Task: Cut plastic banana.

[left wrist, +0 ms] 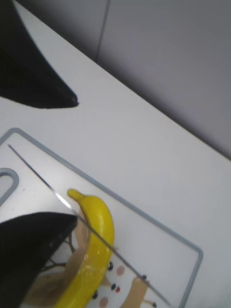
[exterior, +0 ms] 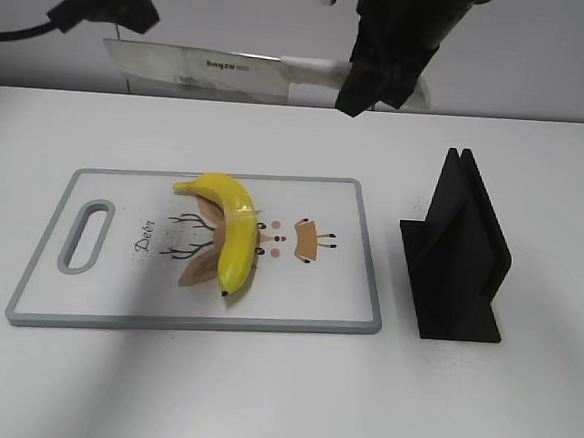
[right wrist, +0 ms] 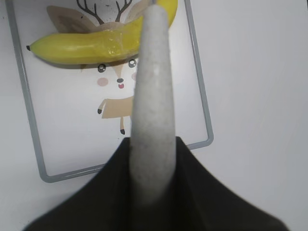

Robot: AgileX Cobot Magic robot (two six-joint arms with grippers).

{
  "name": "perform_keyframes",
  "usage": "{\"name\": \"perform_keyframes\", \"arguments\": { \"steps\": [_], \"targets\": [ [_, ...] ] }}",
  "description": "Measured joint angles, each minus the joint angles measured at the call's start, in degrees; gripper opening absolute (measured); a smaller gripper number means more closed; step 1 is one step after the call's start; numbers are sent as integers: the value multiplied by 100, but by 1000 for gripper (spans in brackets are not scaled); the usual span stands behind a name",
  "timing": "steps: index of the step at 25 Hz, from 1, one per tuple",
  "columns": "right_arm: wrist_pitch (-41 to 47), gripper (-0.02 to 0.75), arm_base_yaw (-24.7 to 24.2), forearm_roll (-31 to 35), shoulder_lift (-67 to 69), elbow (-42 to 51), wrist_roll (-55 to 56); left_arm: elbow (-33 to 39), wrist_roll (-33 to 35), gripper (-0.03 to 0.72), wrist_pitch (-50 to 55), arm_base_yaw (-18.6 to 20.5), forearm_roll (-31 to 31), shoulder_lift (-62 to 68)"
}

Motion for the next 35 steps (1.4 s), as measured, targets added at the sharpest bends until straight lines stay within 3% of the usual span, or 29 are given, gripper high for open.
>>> {"name": "perform_keyframes", "arguments": {
  "steps": [5,12,18,25,29,35],
  "targets": [
    [12,167,0,0,-215,0,1142,0,-2053,628,422,396,918,-251],
    [246,167,0,-258,-272,0,3635,0,-3490,613,2145,1103,1231,-340],
    [846,166,0,-496,-272,0,4623,0,-3980,591,2448,1486,1147,-403],
    [840,166,0,-503,-729,689,5428,133,-4084,584,2437,1531,504,-936],
    [749,166,0,-493,-1431,1706,5612,670,-4095,583,2442,1531,575,-1568],
    [-358,166,0,-530,-2628,3217,6260,1905,-4095,581,2457,1531,825,-2854]
  ]
}}
